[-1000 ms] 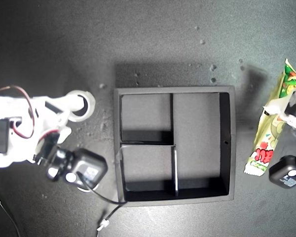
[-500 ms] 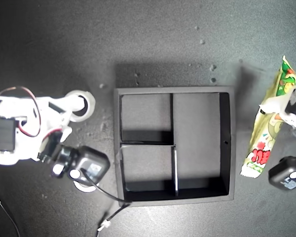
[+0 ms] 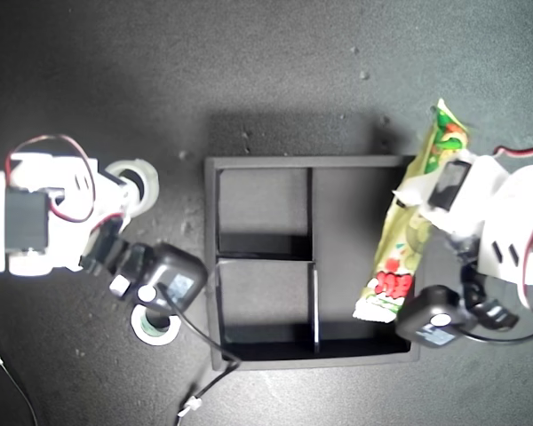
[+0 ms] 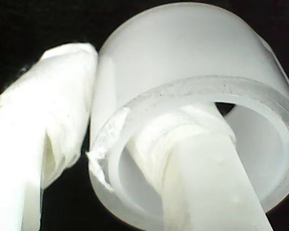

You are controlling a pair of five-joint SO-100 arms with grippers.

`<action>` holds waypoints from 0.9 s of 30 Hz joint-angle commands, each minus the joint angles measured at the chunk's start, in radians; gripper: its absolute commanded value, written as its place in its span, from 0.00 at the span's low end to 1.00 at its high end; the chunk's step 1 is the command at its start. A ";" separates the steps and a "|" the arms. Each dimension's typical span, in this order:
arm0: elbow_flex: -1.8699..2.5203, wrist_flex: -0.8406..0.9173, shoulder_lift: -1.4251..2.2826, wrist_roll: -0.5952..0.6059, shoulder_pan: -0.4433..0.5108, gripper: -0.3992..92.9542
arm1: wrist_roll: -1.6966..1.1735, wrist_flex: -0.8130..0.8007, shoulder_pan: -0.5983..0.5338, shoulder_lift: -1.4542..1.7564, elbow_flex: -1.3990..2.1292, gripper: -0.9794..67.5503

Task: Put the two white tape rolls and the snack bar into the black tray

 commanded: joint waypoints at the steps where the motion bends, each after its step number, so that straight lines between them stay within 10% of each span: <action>1: -0.183 0.112 0.084 0.035 -0.002 0.01 | -0.502 0.038 -0.028 -0.052 -0.141 0.01; 14: -0.574 0.291 -0.095 0.126 0.012 0.01 | 0.454 0.149 0.061 -0.064 -0.173 0.01; 27: -1.022 0.414 -0.497 0.169 0.044 0.02 | -0.367 0.094 0.031 -0.064 -0.253 0.01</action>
